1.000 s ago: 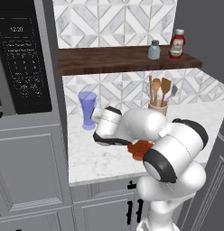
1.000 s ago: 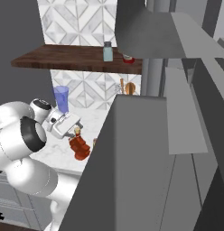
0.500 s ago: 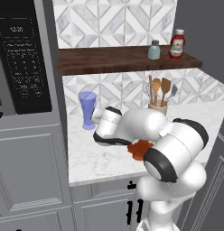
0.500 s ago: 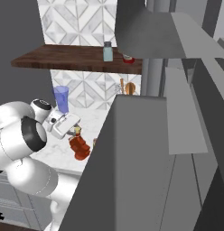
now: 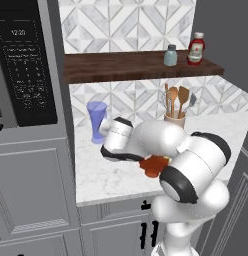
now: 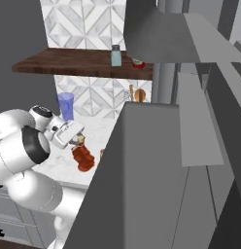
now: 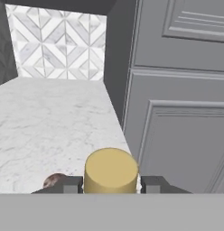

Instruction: Put the shaker and condiment bottle from the counter next to their counterparts in the cabinet.

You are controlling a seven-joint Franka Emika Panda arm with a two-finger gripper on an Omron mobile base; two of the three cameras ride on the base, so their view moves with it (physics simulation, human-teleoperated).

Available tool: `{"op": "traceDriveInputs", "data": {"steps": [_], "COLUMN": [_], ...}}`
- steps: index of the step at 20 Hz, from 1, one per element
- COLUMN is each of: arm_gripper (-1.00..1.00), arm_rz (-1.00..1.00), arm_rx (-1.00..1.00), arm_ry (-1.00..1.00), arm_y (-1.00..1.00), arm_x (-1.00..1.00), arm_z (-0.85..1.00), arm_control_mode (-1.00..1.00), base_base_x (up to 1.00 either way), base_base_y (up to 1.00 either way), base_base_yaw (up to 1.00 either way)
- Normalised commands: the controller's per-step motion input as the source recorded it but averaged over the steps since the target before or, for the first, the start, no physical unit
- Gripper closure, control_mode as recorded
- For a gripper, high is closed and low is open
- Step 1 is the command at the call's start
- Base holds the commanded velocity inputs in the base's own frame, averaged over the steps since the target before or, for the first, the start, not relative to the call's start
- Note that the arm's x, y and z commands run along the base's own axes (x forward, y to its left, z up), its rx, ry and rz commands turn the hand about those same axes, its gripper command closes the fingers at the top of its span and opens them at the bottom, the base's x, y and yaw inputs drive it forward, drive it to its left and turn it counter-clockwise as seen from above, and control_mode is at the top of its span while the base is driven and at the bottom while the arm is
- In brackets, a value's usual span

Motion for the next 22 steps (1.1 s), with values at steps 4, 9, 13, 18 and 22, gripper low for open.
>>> {"op": "traceDriveInputs", "data": {"steps": [4,9,13,18,22], "arm_gripper": [1.0,1.0,1.0,1.0,1.0], "arm_rz": [0.0,0.01,0.08,0.08,0.13], "arm_rx": [-0.02,-0.06,-0.07,-0.07,-0.01], "arm_ry": [0.0,0.0,0.01,0.0,0.0], "arm_y": [0.4,0.2,0.04,0.03,0.0], "arm_x": [-0.13,-0.03,-0.01,-0.08,-0.06], "arm_z": [0.28,0.61,0.72,0.67,0.7], "arm_control_mode": [-1.0,-1.0,-1.0,-1.0,-1.0], "base_base_x": [0.0,0.0,0.0,0.0,0.0], "base_base_y": [0.0,0.0,0.0,0.0,0.0], "base_base_yaw": [0.0,0.0,0.0,0.0,0.0]}}
